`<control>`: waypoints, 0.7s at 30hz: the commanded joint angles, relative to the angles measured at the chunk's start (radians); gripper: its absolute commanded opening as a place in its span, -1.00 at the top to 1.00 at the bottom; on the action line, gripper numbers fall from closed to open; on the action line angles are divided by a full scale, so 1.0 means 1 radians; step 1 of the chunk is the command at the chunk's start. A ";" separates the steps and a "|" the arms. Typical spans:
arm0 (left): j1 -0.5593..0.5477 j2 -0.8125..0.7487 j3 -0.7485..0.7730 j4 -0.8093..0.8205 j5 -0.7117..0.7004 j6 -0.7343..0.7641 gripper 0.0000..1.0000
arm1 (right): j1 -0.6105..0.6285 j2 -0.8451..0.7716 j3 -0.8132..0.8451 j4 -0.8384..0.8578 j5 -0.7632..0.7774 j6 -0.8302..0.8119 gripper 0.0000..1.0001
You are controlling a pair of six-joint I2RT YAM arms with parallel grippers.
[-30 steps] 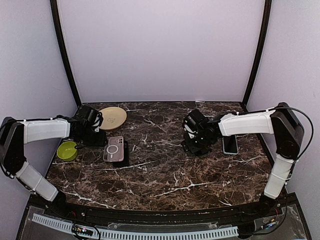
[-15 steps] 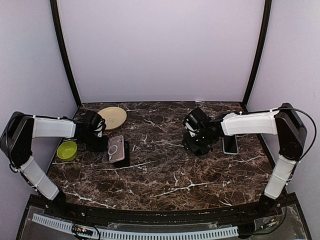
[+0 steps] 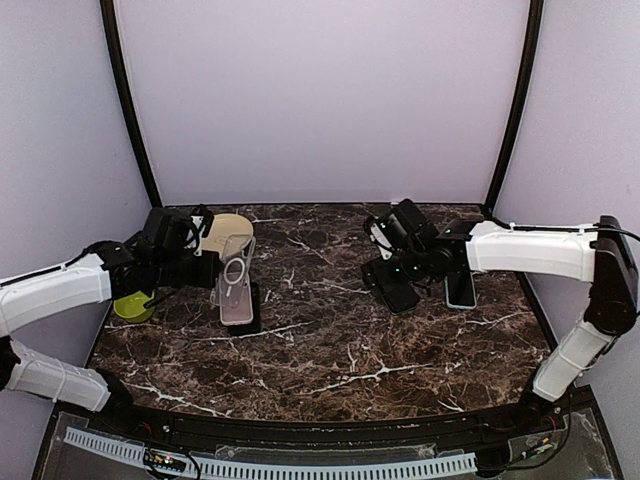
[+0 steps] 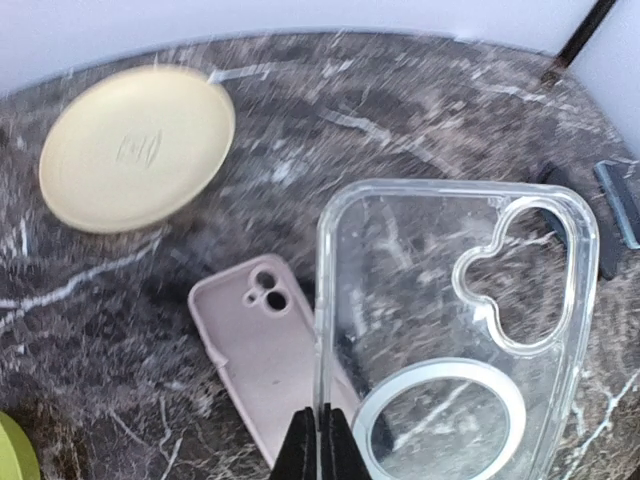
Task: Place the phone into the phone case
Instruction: Pick up the phone case, then pass from the left arm to the right
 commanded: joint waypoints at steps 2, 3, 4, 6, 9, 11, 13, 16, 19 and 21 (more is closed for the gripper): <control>-0.209 -0.198 -0.054 0.158 -0.313 0.002 1.00 | 0.192 -0.184 -0.038 0.344 -0.202 -0.090 -0.64; -0.262 -0.213 -0.069 0.206 -0.340 0.004 1.00 | 0.220 -0.202 -0.051 0.421 -0.265 -0.099 -0.65; -0.290 -0.234 -0.074 0.226 -0.404 0.009 1.00 | 0.243 -0.213 -0.060 0.500 -0.315 -0.093 -0.66; -0.366 -0.246 -0.082 0.297 -0.501 0.028 1.00 | 0.269 -0.208 -0.072 0.644 -0.384 -0.045 -0.67; -0.489 -0.233 -0.085 0.383 -0.630 0.117 1.00 | 0.286 -0.148 -0.055 0.778 -0.429 0.026 -0.67; -0.543 -0.208 -0.090 0.461 -0.724 0.178 1.00 | 0.292 -0.096 -0.022 0.811 -0.412 0.072 -0.66; -0.576 -0.192 -0.095 0.529 -0.744 0.220 1.00 | 0.298 -0.047 0.017 0.809 -0.388 0.096 -0.63; -0.599 -0.183 -0.097 0.579 -0.744 0.239 1.00 | 0.302 -0.004 0.057 0.788 -0.348 0.105 -0.54; -0.606 -0.181 -0.104 0.590 -0.739 0.239 1.00 | 0.302 -0.005 0.048 0.822 -0.346 0.115 -0.24; -0.607 -0.178 -0.114 0.601 -0.726 0.243 1.00 | 0.303 0.001 0.049 0.820 -0.356 0.116 0.16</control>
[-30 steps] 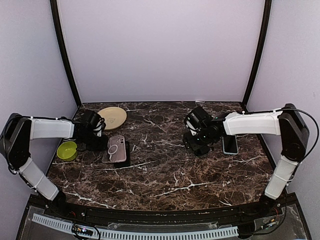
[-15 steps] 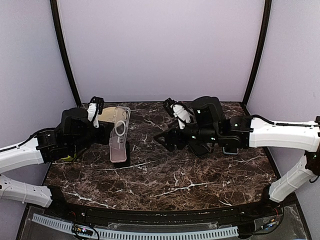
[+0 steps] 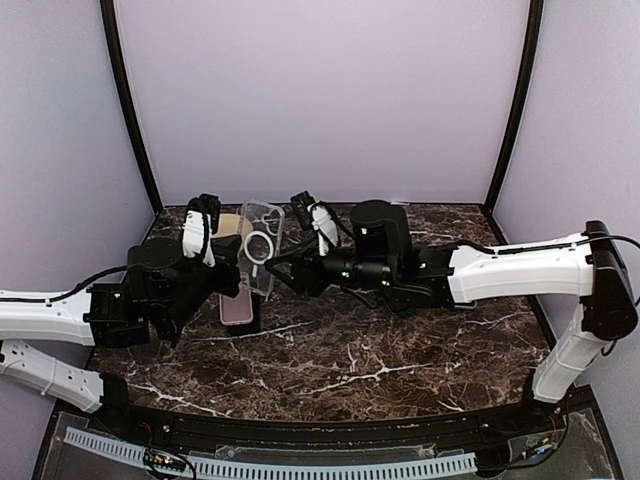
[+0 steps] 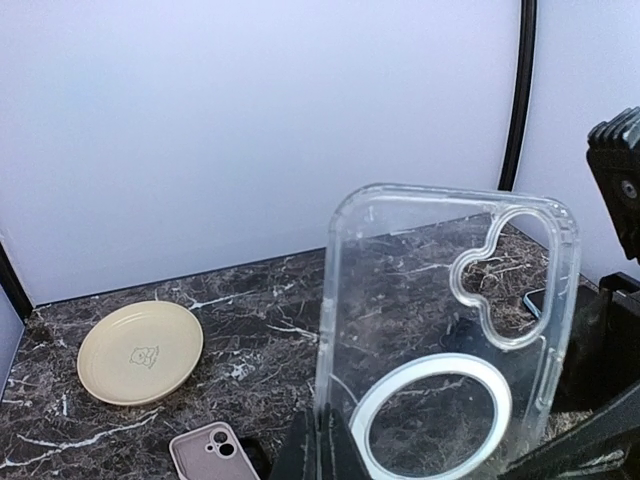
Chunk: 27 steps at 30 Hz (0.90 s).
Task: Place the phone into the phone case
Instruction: Pass from the left arm to the right, then place the phone case at the center of the board.
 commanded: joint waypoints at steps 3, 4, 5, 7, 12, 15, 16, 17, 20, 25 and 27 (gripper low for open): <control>-0.012 0.000 -0.036 0.102 -0.017 0.030 1.00 | 0.008 0.004 0.051 0.055 -0.004 0.021 0.59; -0.012 -0.003 -0.043 0.105 -0.001 0.024 1.00 | 0.006 0.002 0.052 0.048 -0.010 0.019 0.73; -0.013 -0.006 -0.047 0.109 0.009 0.022 1.00 | 0.005 -0.003 0.047 0.044 -0.012 0.020 0.87; -0.014 -0.020 -0.062 0.118 0.044 0.020 1.00 | -0.003 -0.022 0.035 0.033 -0.020 0.023 1.00; -0.014 -0.081 -0.098 0.098 0.194 -0.004 0.57 | -0.064 -0.076 0.048 -0.153 -0.124 0.004 1.00; -0.013 -0.115 -0.103 0.042 0.250 -0.042 -0.30 | -0.118 -0.121 0.027 -0.274 -0.223 0.005 1.00; -0.013 -0.121 -0.101 0.009 0.252 -0.043 -0.37 | -0.139 -0.135 0.020 -0.338 -0.249 0.004 1.00; -0.012 -0.135 -0.095 -0.007 0.249 -0.040 -0.45 | -0.159 -0.146 0.011 -0.402 -0.271 -0.002 1.00; 0.025 -0.142 -0.059 -0.142 0.247 -0.047 -0.59 | -0.213 -0.164 -0.043 -0.545 -0.366 -0.007 1.00; 0.185 -0.046 0.064 -0.365 0.443 -0.096 -0.67 | -0.246 -0.119 -0.143 -0.650 -0.538 0.000 1.00; 0.235 0.011 0.112 -0.411 0.490 -0.076 -0.70 | -0.251 -0.087 -0.161 -0.671 -0.540 0.009 1.00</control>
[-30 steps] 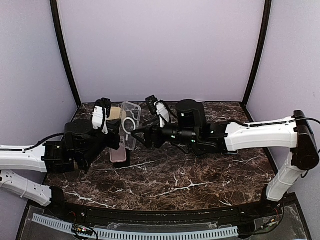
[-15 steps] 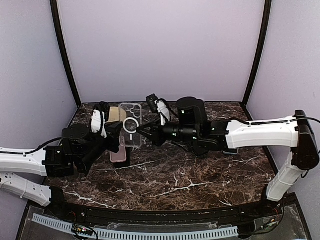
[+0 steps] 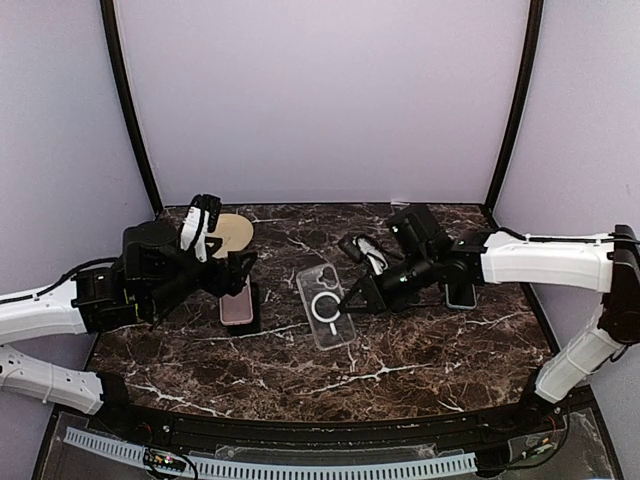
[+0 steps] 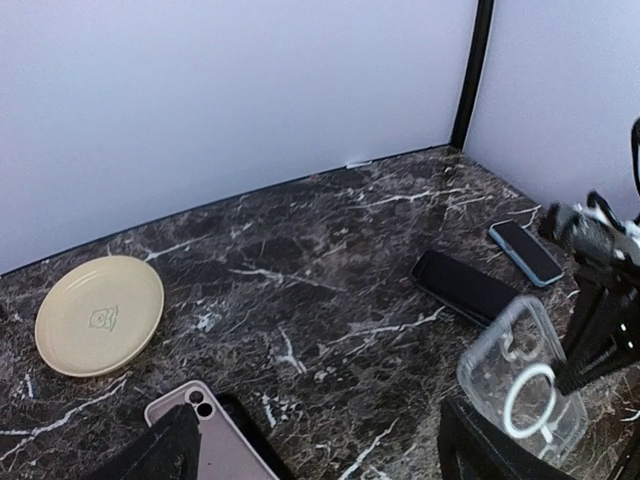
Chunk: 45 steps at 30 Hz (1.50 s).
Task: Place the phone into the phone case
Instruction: Place the phone case at the center of the board, then adjust the phone.
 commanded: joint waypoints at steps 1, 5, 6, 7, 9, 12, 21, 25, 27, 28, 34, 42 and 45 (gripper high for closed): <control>0.111 0.108 0.113 -0.195 0.164 -0.001 -0.72 | -0.009 0.074 -0.053 -0.138 -0.123 0.004 1.00; 0.182 0.256 0.250 -0.230 0.247 0.043 -0.75 | -0.036 0.153 -0.064 -0.202 -0.085 -0.030 1.00; 0.195 0.275 0.267 -0.233 0.254 0.047 -0.75 | -0.040 0.172 -0.061 -0.214 -0.066 -0.040 1.00; 0.201 0.309 0.298 -0.233 0.268 0.051 -0.75 | -0.045 0.190 -0.057 -0.228 -0.046 -0.050 1.00; 0.215 0.347 0.330 -0.220 0.290 0.059 -0.75 | -0.053 0.225 -0.037 -0.260 0.019 -0.046 0.93; 0.229 0.375 0.342 -0.173 0.316 0.069 -0.75 | -0.057 0.265 0.012 -0.322 0.113 -0.017 0.30; 0.293 0.351 0.266 -0.112 0.334 0.087 -0.75 | -0.057 0.173 0.229 -0.411 0.468 -0.036 -0.63; 0.304 0.345 0.273 -0.117 0.333 0.109 -0.75 | -0.083 0.246 0.355 -0.488 0.715 -0.077 -0.97; 0.309 0.341 0.269 -0.115 0.333 0.115 -0.75 | -0.107 0.307 0.426 -0.520 0.776 -0.105 -0.97; 0.309 0.341 0.268 -0.114 0.333 0.119 -0.75 | -0.117 0.334 0.453 -0.525 0.798 -0.121 -0.97; 0.312 0.338 0.264 -0.113 0.319 0.141 -0.76 | -0.198 0.474 0.530 -0.509 0.738 -0.201 -0.97; 0.314 0.357 0.254 -0.107 0.315 0.156 -0.76 | -0.229 0.567 0.536 -0.457 0.653 -0.232 -0.97; 0.316 0.366 0.256 -0.108 0.318 0.154 -0.76 | -0.241 0.566 0.504 -0.434 0.625 -0.237 -0.90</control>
